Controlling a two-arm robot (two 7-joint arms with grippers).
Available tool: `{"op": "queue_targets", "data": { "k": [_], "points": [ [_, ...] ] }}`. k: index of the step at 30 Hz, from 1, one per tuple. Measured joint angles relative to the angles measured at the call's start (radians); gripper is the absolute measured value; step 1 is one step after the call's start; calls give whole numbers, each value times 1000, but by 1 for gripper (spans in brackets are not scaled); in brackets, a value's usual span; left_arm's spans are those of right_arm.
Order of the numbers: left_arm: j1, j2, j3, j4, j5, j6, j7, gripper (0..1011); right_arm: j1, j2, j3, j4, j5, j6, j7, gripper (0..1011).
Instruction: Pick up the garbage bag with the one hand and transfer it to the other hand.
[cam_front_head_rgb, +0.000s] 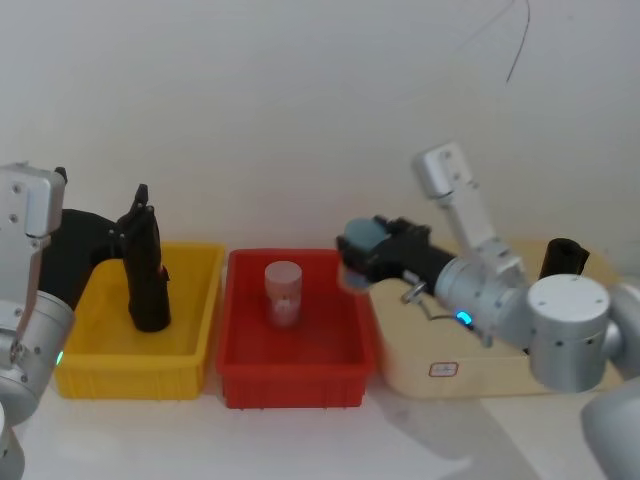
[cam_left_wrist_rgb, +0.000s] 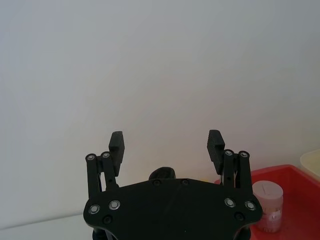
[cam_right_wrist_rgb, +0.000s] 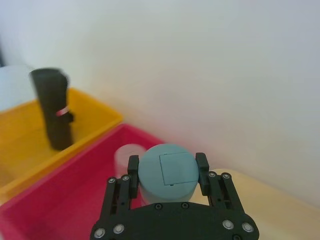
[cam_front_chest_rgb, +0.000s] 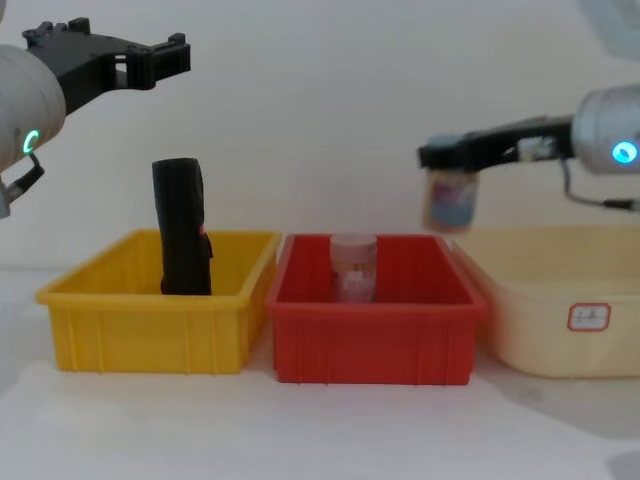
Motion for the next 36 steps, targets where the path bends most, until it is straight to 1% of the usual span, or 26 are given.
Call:
{"op": "queue_targets", "data": {
  "k": [6, 11, 13, 16, 21, 27, 29, 33, 36],
  "points": [
    [0, 0, 0, 0, 0, 0, 0, 1000, -6, 29, 45, -35, -5, -4, -36, 663],
    [0, 0, 0, 0, 0, 0, 0, 1000, -14, 52, 73, -47, -18, -1, -62, 663],
    [0, 0, 0, 0, 0, 0, 0, 1001, -19, 62, 82, -50, -26, 4, -72, 663],
    [0, 0, 0, 0, 0, 0, 0, 1001, -24, 71, 87, -50, -33, 9, -79, 663],
    [0, 0, 0, 0, 0, 0, 0, 1001, -35, 87, 83, -40, -50, 22, -78, 663],
    [0, 0, 0, 0, 0, 0, 0, 1001, -45, 99, 62, -18, -68, 40, -54, 667],
    [0, 0, 0, 0, 0, 0, 0, 1001, -46, 102, 55, -11, -73, 45, -44, 737],
    [0, 0, 0, 0, 0, 0, 0, 1001, -51, 108, 37, 1, -80, 53, -21, 832],
    [0, 0, 0, 0, 0, 0, 0, 1001, -60, 113, 28, 4, -83, 57, -1, 933]
  ]
}}
